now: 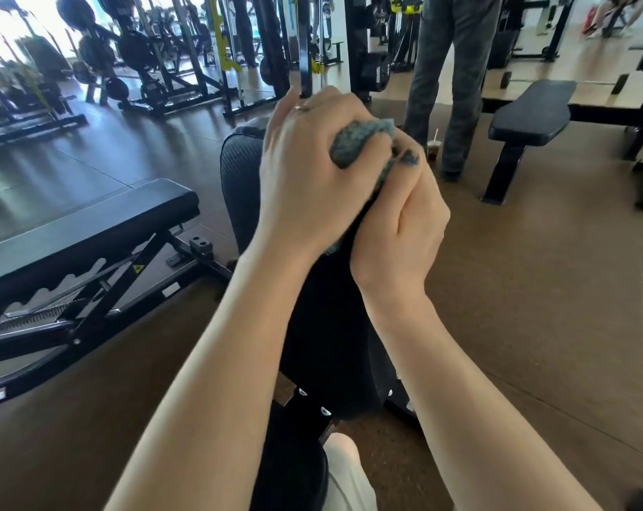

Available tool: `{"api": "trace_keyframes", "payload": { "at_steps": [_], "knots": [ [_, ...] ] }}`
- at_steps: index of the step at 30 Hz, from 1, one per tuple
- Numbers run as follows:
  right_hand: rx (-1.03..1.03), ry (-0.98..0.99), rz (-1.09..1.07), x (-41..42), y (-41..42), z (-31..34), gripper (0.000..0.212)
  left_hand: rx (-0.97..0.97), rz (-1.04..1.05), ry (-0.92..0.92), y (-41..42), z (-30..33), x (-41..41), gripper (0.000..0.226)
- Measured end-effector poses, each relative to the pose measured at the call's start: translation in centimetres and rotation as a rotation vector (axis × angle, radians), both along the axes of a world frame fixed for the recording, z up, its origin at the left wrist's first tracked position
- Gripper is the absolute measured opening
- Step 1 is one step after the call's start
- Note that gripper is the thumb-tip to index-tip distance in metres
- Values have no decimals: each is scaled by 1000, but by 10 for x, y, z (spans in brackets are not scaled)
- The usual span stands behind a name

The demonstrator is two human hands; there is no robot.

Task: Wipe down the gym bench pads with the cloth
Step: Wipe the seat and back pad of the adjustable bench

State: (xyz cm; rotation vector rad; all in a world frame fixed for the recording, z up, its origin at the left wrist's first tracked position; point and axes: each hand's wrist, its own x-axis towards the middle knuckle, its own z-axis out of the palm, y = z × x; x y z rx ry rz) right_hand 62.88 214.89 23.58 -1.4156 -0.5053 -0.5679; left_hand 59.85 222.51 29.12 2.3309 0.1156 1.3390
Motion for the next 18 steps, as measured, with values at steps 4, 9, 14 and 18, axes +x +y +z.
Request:
{"api": "trace_keyframes", "payload": {
  "at_steps": [4, 9, 14, 18],
  "knots": [
    [-13, -1, 17, -1, -2, 2, 58, -191, 108, -126, 37, -12, 6, 29],
    [-19, -4, -11, -2, 2, 0, 61, -567, 270, -305, 55, -57, 6, 46],
    [4, -30, -10, 1, 2, -1, 59, -232, 154, -279, -9, -89, 0, 49],
    [10, -66, -2, 5, 1, -5, 57, -34, 217, -231, 6, -86, -1, 49]
  ]
}}
